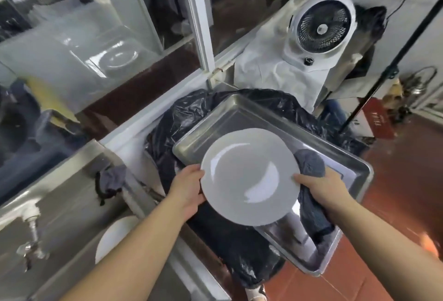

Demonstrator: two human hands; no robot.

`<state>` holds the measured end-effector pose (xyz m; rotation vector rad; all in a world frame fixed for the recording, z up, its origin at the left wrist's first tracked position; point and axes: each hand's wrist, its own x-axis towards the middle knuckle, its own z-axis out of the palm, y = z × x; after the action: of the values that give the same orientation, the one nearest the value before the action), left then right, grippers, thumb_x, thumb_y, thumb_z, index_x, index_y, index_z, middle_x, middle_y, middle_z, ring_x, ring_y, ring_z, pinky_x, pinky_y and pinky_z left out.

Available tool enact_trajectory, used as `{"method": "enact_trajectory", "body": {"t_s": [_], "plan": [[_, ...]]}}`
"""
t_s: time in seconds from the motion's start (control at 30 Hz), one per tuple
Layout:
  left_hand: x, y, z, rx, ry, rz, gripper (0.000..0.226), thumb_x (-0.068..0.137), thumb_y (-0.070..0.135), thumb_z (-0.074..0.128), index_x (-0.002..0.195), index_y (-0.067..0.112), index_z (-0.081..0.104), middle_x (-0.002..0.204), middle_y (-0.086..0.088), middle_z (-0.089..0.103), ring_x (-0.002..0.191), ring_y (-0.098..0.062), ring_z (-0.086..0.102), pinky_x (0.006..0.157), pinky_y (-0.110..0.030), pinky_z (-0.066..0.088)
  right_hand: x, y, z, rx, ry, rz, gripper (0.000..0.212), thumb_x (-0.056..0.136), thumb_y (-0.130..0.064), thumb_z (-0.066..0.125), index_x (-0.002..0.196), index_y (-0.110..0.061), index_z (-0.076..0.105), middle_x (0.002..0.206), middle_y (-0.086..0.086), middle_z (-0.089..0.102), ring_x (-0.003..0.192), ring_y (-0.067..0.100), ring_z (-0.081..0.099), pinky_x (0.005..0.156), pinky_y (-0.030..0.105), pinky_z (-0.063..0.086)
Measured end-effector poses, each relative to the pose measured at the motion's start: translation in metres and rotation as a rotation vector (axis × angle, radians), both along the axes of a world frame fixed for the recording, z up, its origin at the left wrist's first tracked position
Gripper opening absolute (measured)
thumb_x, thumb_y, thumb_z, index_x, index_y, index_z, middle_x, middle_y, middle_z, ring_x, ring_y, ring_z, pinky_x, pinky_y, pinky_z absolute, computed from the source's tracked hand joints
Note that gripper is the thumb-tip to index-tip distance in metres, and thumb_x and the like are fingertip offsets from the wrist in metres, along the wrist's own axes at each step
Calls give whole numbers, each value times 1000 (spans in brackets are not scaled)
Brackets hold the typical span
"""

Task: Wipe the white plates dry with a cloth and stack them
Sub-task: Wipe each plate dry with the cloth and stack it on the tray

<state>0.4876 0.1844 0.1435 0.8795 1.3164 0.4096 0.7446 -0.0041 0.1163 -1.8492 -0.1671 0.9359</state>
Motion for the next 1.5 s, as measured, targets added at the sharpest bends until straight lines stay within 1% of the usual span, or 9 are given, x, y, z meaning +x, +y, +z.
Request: {"method": "enact_trajectory", "body": {"t_s": [0.2,0.3,0.43,0.53,0.6,0.9,1.07,1.27,1.5], "plan": [[44,19,-36,-3,93,-184,49,95,-3,53,78,29,85,80,0,81,61,-9,75,58,-29,62,18,5,-40,-173,-52,-67,27,76,-38,85,91,-28,64,82,-6,73,71,19,73,54,28,51],[61,34,-53,4,139,-211,50,92,-9,52,77,26,85,82,-1,82,65,-10,76,57,-26,60,27,13,-55,-220,-78,-63,25,78,-40,81,91,-28,64,81,-7,72,71,16,70,55,27,49],[78,53,-73,17,191,-249,41,85,-11,62,91,26,81,95,-4,84,99,-30,77,90,-45,63,41,27,-75,-248,-102,-71,21,78,-37,79,89,-24,66,82,-2,74,74,21,72,66,36,59],[87,67,-83,22,210,-260,37,74,-1,70,82,33,83,95,3,84,106,-28,75,98,-48,60,48,40,-88,-265,-100,-75,22,75,-39,77,85,-25,63,82,-1,73,76,25,72,74,43,62],[92,77,-92,28,211,-272,39,63,4,68,72,39,84,92,7,84,104,-26,75,96,-44,60,51,48,-96,-276,-111,-73,23,74,-41,76,85,-26,62,82,1,73,76,26,72,73,46,63],[96,104,-126,140,307,-267,58,88,-7,63,66,44,79,82,16,81,86,-14,78,62,-26,61,49,78,-113,-397,-276,30,15,82,-36,67,84,-26,56,72,0,67,67,21,66,55,31,51],[98,104,-129,227,366,-255,43,88,-2,62,91,38,78,98,15,80,97,-16,75,77,-33,62,43,88,-112,-427,-309,41,9,82,-31,60,84,-29,52,72,1,66,69,22,64,58,33,49],[99,104,-130,284,421,-275,51,89,0,58,72,46,72,76,26,76,80,-18,74,49,-24,50,34,93,-114,-443,-335,37,8,83,-29,54,90,-28,50,73,-3,63,70,20,62,54,30,40],[96,97,-136,298,439,-308,71,89,-1,56,59,62,70,71,32,72,80,-7,69,57,-21,52,25,92,-116,-456,-414,15,12,89,-26,54,100,-24,51,81,-2,63,74,20,60,60,35,44]]}}
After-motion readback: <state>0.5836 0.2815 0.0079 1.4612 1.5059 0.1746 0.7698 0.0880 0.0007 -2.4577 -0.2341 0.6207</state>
